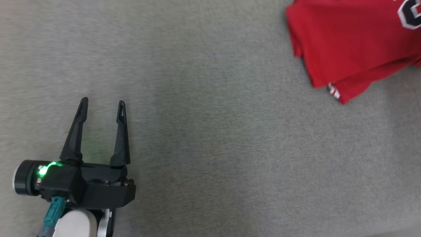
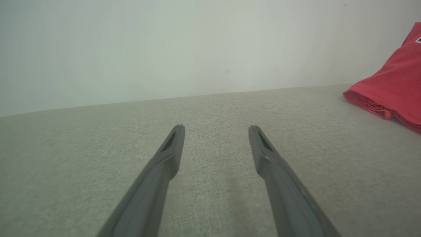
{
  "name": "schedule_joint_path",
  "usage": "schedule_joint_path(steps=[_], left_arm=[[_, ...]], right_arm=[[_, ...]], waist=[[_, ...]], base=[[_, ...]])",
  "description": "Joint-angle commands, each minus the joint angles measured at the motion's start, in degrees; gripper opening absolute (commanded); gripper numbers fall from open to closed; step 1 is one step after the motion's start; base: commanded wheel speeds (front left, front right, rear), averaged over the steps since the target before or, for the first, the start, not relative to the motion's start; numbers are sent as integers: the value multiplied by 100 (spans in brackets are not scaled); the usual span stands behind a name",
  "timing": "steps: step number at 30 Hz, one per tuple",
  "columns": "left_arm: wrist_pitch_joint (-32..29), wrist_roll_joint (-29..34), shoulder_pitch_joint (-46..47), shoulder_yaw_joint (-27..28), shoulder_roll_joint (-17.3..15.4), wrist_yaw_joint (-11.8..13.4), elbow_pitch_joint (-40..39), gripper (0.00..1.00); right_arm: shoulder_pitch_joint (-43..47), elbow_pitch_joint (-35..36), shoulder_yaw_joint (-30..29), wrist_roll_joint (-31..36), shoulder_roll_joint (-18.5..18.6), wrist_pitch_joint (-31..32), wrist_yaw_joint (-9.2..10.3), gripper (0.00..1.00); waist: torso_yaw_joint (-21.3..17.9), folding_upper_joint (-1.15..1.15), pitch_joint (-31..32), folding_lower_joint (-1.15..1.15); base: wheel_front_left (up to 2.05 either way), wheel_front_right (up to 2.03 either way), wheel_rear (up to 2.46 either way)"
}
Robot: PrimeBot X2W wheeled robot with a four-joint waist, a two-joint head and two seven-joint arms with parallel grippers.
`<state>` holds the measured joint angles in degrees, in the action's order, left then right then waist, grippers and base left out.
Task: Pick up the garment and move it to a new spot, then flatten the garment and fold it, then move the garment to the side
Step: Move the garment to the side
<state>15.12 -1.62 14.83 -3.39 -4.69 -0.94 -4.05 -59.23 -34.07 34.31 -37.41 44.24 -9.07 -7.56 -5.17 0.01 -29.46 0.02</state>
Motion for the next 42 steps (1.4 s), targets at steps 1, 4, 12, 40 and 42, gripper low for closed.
schedule_joint_path(steps=[1, 4, 12, 40, 42], left_arm=[[0, 76, 45, 7, -60, 35, -82, 100], [0, 137, -22, 29, -159, 45, -225, 100], [-39, 222, -108, 20, -309, 84, -557, 100], [-10, -165, -358, 43, -214, 211, -113, 100], [-6, -260, -496, 101, -176, 233, -90, 100]], right_arm=[[-100, 27, 3, -79, 135, -23, 18, 0], [-284, 47, -11, -181, 422, -30, 18, 0], [-726, -342, -13, -546, 910, 130, 18, 0], [-1342, -1586, 220, -316, -23, -607, 18, 100], [-1018, -1093, -101, -140, -175, -612, 18, 100]], waist=[[-539, -1, -558, -2], [-702, -1, -678, -2], [-883, -1, -855, -2], [-476, -1, 157, -2], [-385, -1, 555, -2]], base=[[0, 0, 0], [0, 0, 0], [0, 0, 0], [0, 0, 0], [0, 0, 0]])
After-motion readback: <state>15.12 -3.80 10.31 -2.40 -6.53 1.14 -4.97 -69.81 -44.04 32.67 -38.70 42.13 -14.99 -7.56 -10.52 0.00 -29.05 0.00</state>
